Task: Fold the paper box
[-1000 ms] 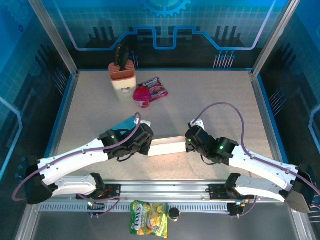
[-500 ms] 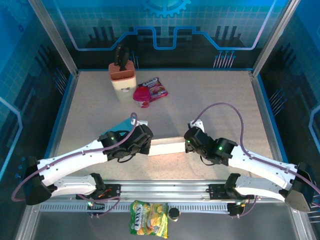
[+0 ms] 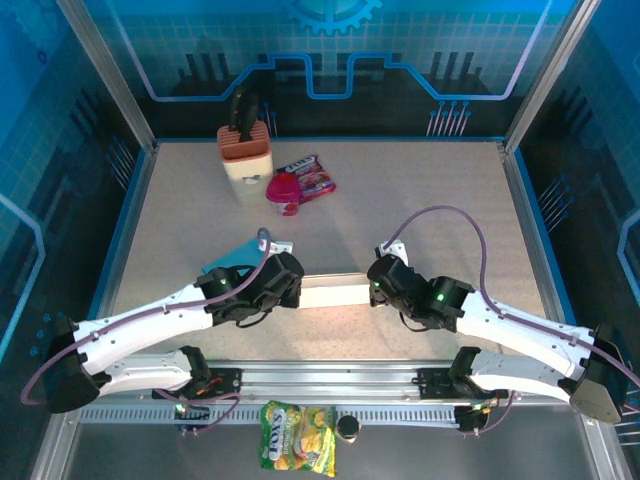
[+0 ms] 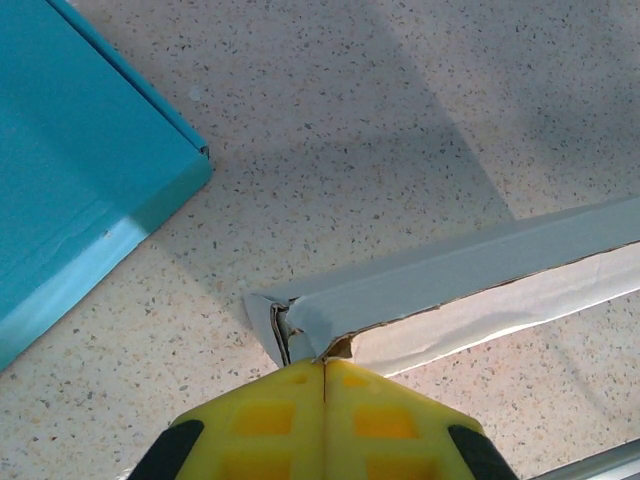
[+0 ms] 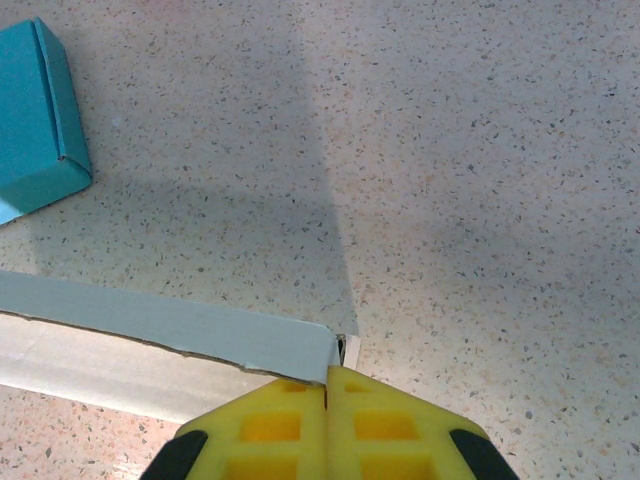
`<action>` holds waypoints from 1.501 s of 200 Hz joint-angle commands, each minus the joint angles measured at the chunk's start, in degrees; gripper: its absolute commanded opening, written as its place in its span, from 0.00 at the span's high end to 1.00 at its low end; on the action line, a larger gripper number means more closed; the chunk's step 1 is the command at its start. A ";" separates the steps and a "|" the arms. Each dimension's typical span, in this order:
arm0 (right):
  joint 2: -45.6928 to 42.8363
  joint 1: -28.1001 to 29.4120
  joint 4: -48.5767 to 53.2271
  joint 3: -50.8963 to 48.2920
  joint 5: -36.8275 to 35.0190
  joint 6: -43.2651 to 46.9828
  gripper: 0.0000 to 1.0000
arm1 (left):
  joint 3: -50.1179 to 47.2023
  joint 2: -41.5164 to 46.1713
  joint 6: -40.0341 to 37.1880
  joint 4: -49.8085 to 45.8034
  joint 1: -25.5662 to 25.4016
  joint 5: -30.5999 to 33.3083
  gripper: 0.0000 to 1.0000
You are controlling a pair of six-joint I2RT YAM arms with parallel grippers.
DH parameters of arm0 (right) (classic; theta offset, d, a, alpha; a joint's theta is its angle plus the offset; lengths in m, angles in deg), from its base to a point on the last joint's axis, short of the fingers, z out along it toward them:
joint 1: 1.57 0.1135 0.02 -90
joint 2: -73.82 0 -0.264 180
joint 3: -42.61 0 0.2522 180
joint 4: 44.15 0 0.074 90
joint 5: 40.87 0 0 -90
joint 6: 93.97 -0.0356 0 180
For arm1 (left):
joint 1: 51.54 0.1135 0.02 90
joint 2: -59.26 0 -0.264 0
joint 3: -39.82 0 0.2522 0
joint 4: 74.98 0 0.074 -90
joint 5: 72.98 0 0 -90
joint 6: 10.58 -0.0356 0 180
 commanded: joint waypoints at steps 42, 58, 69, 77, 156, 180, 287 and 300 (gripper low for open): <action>0.69 1.32 1.48 1.14 0.61 -0.50 1.00 | 0.47 2.76 -4.12 -2.32 -0.59 3.17 1.00; 0.94 1.27 1.30 1.14 0.80 -0.50 1.00 | 0.61 2.14 -4.48 -2.39 -0.64 2.99 1.00; 1.07 1.36 1.30 1.23 0.98 -0.41 1.00 | 0.41 1.85 -4.55 -2.02 -0.64 2.96 1.00; 1.09 1.32 1.37 1.30 0.98 -0.39 1.00 | 0.23 1.77 -4.73 -1.69 -0.63 3.22 1.00; 1.18 1.32 1.15 1.32 1.39 -0.06 1.00 | -2.30 1.19 -6.83 4.27 -0.64 4.38 1.00; 1.22 1.32 1.14 1.33 1.44 0.07 1.00 | -4.11 1.41 -7.38 5.98 -0.64 4.99 1.00; 1.45 1.27 1.21 1.40 1.43 0.06 1.00 | -4.10 2.30 -10.23 1.70 -0.64 8.81 1.00; 1.35 1.32 1.30 1.48 1.42 0.07 1.00 | -3.96 2.19 -10.81 2.19 -0.64 8.69 1.00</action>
